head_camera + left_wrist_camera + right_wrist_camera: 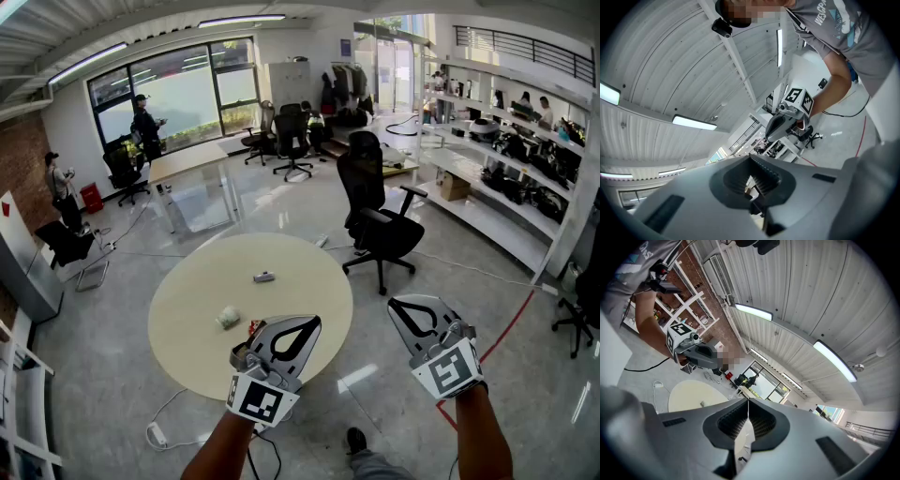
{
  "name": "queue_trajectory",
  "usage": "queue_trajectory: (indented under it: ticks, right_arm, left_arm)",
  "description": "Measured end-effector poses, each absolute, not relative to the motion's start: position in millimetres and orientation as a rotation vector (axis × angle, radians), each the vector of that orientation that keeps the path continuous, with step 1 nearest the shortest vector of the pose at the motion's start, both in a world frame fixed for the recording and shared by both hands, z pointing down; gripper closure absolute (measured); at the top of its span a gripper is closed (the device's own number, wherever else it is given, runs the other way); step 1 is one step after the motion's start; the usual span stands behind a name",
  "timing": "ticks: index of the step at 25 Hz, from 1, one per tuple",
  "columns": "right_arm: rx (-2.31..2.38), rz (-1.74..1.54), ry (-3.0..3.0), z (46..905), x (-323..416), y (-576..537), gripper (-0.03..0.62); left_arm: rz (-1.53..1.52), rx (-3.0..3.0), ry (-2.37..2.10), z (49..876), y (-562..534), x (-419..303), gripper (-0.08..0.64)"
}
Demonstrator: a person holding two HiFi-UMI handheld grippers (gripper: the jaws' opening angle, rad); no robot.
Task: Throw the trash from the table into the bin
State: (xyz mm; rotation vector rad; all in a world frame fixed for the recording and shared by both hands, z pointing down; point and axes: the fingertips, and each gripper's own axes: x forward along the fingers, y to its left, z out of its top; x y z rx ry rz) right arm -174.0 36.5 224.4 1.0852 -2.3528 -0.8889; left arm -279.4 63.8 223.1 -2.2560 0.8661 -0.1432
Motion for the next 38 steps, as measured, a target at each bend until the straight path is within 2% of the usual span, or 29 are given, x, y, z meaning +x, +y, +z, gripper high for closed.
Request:
queue_trajectory:
  ticks: [4,9,17,18,19,20,25,28,31,33,35,38]
  right_arm:
    - [1.036,-0.979,-2.345,226.9,-205.7,-55.6,0.584]
    - [0.835,-0.939,-2.452,285.0,-264.7,-208.4,0.584]
    - [0.501,-0.562,-2.561,433.0,-395.0,-493.6,0.576]
    - [0.447,-0.505,-2.553,457.4,-402.0,-514.3,0.507]
    - [0.378,-0.453,-2.525,485.7,-406.9,-532.1,0.400]
    - [0.308,-0.409,-2.481,515.8,-409.5,-549.9,0.364]
    - [0.148,-0.258,-2.217,631.5,-401.7,-657.9,0.353]
    - [0.131,-0.222,-2.069,699.7,-400.7,-731.3,0.353]
    - [0.089,-0.081,-2.084,763.3,-436.7,-709.7,0.353]
    - [0.090,-0.068,-2.146,760.7,-453.9,-672.3,0.364]
    - [0.133,-0.152,-2.275,705.0,-466.1,-622.9,0.364]
    - [0.252,-0.362,-2.509,571.0,-464.9,-517.6,0.364]
  left_arm:
    - [-0.141,-2.239,0.880,228.6,-15.9,-301.6,0.517]
    - [-0.219,-2.181,1.065,263.8,-143.7,-349.9,0.517]
    - [-0.374,-2.191,1.260,329.9,-372.3,-444.1,0.517]
    - [-0.398,-2.201,1.269,337.9,-386.2,-447.1,0.517]
    - [-0.422,-2.213,1.286,344.4,-395.2,-449.4,0.517]
    - [-0.444,-2.225,1.312,348.4,-401.0,-452.2,0.517]
    - [-0.484,-2.252,1.419,353.8,-439.0,-457.8,0.517]
    - [-0.473,-2.266,1.443,386.0,-472.4,-457.7,0.517]
    - [-0.582,-2.282,1.527,422.6,-456.6,-491.9,0.517]
    - [-0.606,-2.271,1.551,427.3,-435.8,-507.9,0.517]
    - [-0.580,-2.251,1.538,415.6,-414.3,-505.9,0.517]
    - [-0.501,-2.214,1.483,384.4,-367.9,-491.4,0.517]
